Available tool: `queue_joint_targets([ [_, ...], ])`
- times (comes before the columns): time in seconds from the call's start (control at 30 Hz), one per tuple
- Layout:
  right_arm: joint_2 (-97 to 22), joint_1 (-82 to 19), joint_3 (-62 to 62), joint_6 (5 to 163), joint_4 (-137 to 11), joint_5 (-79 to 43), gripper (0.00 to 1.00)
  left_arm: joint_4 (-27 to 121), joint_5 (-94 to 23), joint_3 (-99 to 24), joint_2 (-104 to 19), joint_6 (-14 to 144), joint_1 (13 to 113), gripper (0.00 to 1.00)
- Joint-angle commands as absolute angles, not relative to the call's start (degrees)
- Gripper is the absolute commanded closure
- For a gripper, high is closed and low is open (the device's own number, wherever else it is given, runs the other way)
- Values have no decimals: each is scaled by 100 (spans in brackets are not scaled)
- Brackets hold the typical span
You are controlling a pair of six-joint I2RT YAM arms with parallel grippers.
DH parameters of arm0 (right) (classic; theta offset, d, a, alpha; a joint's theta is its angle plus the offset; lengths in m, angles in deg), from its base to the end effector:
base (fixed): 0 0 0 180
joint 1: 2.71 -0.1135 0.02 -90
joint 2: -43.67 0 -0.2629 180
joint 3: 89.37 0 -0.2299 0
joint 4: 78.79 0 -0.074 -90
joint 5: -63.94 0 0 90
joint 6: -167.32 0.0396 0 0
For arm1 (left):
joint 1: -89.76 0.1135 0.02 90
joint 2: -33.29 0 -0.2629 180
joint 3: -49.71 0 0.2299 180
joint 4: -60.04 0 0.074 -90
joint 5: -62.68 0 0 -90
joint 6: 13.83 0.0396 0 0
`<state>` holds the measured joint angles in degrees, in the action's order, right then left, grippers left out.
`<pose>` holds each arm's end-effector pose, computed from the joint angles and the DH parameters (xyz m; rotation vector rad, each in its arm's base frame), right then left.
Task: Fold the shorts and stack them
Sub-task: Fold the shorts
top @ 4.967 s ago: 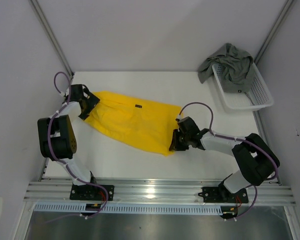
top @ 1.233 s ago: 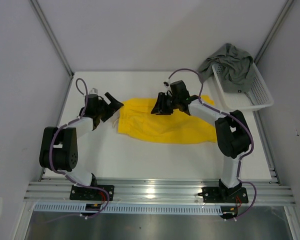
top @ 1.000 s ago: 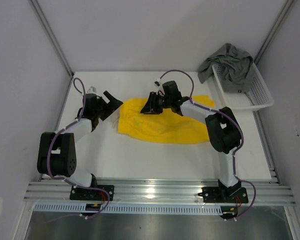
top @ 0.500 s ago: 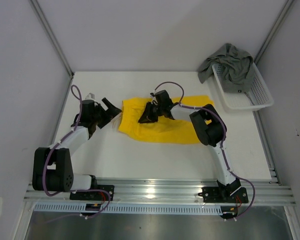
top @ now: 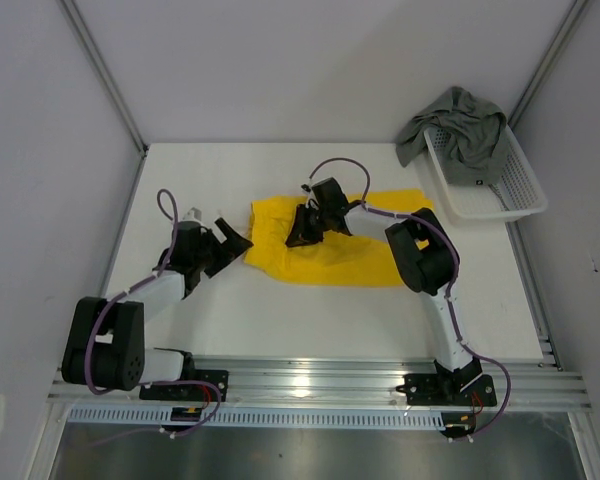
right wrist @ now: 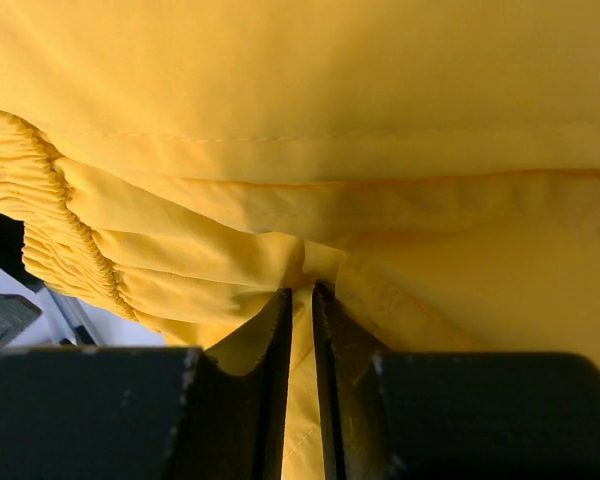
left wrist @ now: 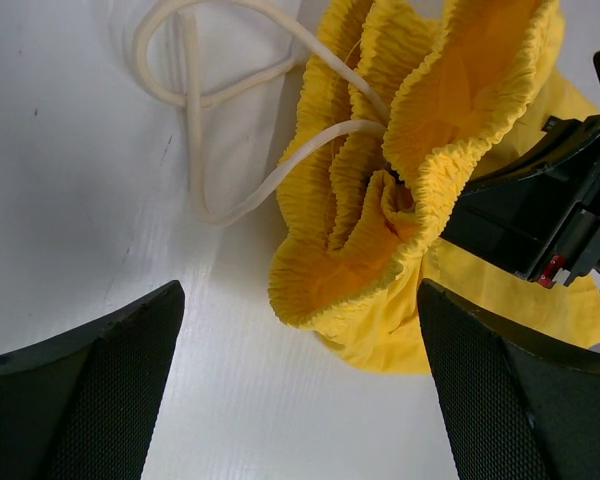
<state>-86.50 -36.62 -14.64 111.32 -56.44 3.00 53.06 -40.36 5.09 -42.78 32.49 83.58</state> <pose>0.3809 0.2792 0.1378 -0.2589 2.5725 1.1153 0.2387 -0.0348 0.1787 -0.6241 2.2367 -0.7124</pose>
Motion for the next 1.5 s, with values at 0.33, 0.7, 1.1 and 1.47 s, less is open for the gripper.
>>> queue_joint_targets([
  [0.33,-8132,-3593,-1456,10052,-3985,-216,77,6829,-4322,708,-4193,2731,8326,1],
  [0.7,-7533,-3532,-1976,10552,-4720,855,74,7769,-4129,847,-4625,2327,8326,1],
  [1.1,-8631,-3769,-2504,11950,-6787,2403,70,9097,-4349,1797,-3870,2159,8624,1],
  [1.47,-9995,-3857,-3041,11836,-5634,1296,73,9370,-4577,1991,-3939,2036,8809,1],
])
